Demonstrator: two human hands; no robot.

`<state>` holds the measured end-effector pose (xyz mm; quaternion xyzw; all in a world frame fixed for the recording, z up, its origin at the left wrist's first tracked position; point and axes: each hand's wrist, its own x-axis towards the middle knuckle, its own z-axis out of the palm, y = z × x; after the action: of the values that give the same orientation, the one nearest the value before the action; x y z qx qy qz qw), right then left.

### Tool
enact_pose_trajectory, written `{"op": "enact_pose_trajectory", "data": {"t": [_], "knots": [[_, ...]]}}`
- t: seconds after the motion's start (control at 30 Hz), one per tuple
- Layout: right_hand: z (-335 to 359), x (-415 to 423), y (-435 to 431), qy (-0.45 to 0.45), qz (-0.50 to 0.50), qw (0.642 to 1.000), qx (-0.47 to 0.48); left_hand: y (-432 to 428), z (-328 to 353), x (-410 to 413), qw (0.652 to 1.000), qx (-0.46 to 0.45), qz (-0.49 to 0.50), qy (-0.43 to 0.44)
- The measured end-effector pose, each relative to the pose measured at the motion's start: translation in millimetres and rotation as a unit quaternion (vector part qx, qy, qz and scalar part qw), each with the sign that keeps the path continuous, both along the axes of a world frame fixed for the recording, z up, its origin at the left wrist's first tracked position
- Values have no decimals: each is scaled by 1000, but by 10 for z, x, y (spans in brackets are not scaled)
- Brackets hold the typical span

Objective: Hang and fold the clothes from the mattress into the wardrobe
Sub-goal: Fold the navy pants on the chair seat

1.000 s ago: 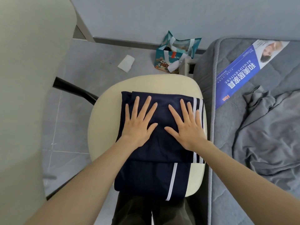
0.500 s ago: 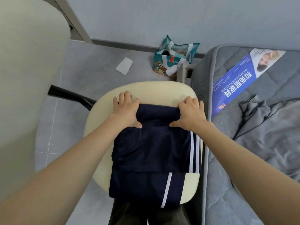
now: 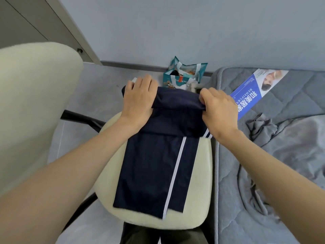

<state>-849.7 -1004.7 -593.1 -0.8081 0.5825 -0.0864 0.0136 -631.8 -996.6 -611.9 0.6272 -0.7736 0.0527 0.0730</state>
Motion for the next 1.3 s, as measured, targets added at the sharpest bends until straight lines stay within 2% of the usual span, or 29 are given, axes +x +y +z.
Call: {"op": "enact_pose_trajectory", "data": {"t": [0.13, 0.27, 0.4, 0.5, 0.63, 0.67, 0.7, 0.77, 0.8, 0.87, 0.97, 1.0, 1.03, 1.1, 1.17, 1.3], "knots": [[-22, -88, 302, -16, 16, 998, -62, 352, 13, 1, 998, -51, -26, 22], [-118, -56, 886, -19, 60, 997, -43, 1045, -95, 119, 997, 27, -36, 57], [-283, -28, 1533, -39, 88, 994, 58, 1692, -229, 263, 984, 147, -30, 97], [-448, -77, 1969, -46, 121, 979, 155, 2043, -307, 293, 974, 205, -53, 84], [-537, -126, 2278, -31, 150, 928, 339, 2262, -446, 348, 947, 311, -68, 42], [-513, -118, 2295, -49, 122, 929, 347, 2275, -473, 376, 945, 320, -47, 58], [-491, -101, 2314, -98, 77, 941, 316, 2272, -467, 383, 947, 308, -23, 90], [-430, -18, 2263, -183, -59, 963, 188, 2194, -390, 331, 943, 261, 81, 189], [-426, 38, 2206, -198, -141, 959, 145, 2105, -331, 270, 928, 243, 146, 242], [-423, 164, 2063, -206, -289, 920, 165, 1898, -281, 153, 880, 218, 258, 334], [-475, 365, 1849, -277, -414, 824, 271, 1650, -371, 68, 794, 285, 357, 401], [-524, 411, 1808, -309, -435, 796, 288, 1607, -434, 45, 776, 313, 369, 404], [-573, 443, 1784, -324, -447, 782, 290, 1592, -505, 17, 768, 334, 375, 398], [-661, 457, 1756, -341, -458, 771, 282, 1588, -635, -59, 774, 339, 383, 372], [-715, 449, 1752, -338, -449, 777, 284, 1601, -718, -130, 781, 303, 396, 377], [-787, 490, 1772, -329, -403, 806, 281, 1628, -769, -163, 761, 261, 389, 449]]}}
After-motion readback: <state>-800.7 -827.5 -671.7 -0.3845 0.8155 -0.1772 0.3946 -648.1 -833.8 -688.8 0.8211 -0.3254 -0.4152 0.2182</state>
